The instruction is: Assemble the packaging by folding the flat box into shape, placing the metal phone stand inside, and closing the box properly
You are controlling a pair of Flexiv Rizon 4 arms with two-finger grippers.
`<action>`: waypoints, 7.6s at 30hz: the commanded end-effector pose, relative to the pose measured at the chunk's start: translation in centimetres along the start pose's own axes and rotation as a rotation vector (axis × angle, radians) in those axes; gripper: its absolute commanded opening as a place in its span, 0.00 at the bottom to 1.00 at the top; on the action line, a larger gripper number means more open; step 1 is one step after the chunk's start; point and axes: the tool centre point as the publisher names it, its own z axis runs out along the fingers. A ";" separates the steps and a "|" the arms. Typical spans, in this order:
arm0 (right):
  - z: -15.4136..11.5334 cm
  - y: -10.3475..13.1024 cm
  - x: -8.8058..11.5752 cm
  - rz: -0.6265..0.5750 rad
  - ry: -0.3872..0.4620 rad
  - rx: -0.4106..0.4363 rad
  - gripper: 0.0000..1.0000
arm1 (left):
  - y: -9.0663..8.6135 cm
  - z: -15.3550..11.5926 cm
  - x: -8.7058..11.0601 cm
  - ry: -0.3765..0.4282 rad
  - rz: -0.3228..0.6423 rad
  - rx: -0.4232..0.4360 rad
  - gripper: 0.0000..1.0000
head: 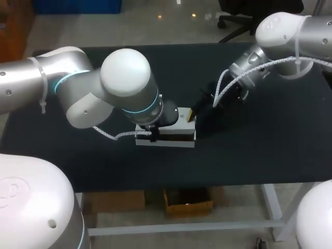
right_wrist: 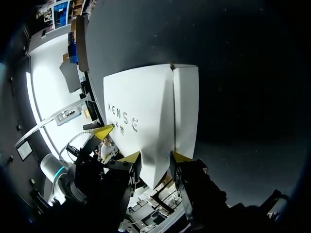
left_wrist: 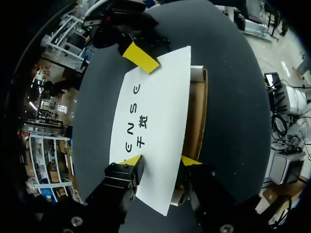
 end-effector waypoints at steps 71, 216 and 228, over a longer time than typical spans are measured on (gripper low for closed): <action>1.7 -2.1 0.4 -0.102 -0.070 -0.061 0.00 | -0.1 0.6 1.3 -0.014 -0.021 0.000 0.45; 1.9 -2.2 -1.8 -0.113 -0.041 -0.081 0.00 | 4.4 -1.8 2.3 0.205 -0.239 0.280 0.00; -3.7 -6.4 -0.5 -0.355 -0.023 -0.307 0.44 | 2.4 -6.3 3.1 0.217 -0.366 0.219 1.00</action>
